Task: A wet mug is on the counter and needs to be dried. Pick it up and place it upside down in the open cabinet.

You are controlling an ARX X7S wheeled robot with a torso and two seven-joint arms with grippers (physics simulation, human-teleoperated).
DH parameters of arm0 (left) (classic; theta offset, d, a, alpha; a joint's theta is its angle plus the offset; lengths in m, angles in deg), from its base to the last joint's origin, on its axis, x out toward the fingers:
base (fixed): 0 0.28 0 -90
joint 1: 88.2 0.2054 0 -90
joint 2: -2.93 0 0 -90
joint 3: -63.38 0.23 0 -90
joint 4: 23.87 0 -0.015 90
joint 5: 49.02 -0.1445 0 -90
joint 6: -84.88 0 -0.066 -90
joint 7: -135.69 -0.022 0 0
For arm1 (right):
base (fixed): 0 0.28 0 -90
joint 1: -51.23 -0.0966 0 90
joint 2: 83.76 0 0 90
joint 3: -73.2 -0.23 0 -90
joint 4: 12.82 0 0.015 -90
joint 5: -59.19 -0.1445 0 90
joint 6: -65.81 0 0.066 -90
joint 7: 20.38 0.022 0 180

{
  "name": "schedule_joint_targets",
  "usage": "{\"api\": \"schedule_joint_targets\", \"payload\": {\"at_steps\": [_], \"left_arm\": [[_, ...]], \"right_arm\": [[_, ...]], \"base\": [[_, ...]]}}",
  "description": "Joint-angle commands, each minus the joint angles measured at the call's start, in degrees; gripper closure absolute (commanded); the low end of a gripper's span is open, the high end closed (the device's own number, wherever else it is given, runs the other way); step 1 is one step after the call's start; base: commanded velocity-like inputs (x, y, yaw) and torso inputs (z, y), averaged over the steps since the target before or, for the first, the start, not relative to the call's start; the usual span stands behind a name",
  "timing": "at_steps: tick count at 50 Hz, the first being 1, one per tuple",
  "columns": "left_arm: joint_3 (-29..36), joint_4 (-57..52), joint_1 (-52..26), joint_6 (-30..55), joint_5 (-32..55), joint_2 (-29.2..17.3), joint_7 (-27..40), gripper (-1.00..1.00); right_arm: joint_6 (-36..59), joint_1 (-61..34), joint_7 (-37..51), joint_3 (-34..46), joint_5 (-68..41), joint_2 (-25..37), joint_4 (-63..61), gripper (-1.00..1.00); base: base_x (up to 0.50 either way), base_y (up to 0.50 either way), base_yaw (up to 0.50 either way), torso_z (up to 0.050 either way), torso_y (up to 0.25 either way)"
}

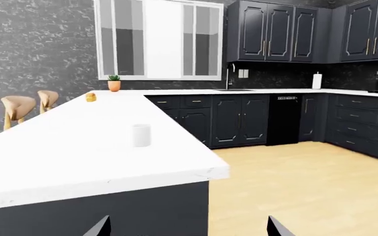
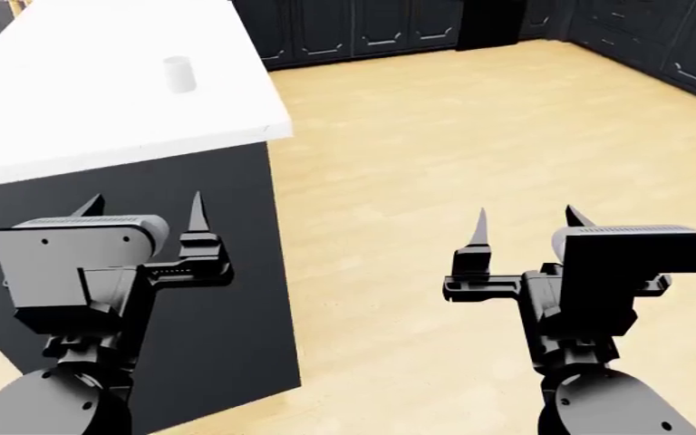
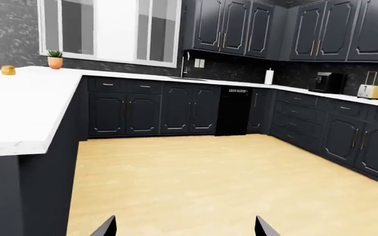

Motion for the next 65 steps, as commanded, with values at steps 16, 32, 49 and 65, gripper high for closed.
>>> {"api": "schedule_joint_targets", "payload": {"at_steps": [16, 32, 49, 65], "left_arm": [[0.34, 0.00, -0.63, 0.36, 0.86, -0.34, 0.34, -1.00], [-0.17, 0.29, -1.82, 1.53, 2.70, -0.57, 0.61, -1.00], [-0.71, -0.17, -3.77, 3.93, 5.18, -1.07, 1.63, -1.00], [-2.42, -1.21, -7.61, 7.71, 9.22, -1.82, 3.73, -1.00]], "right_arm": [[1.55, -0.49, 1.02, -1.52, -1.97, 0.21, -1.33, -1.00], [2.31, -0.96, 1.29, -1.91, -3.03, 0.49, -1.82, -1.00], [9.16, -4.58, 2.85, -2.54, -6.38, 0.58, -2.45, -1.00], [16.27, -9.76, 4.12, -3.11, -10.68, 0.46, -4.46, -1.00]], "base": [[0.00, 0.00, 0.50, 0.000, 0.000], [0.00, 0.00, 0.50, 0.000, 0.000], [0.00, 0.00, 0.05, 0.000, 0.000], [-0.31, -0.15, 0.00, 0.000, 0.000]]}}
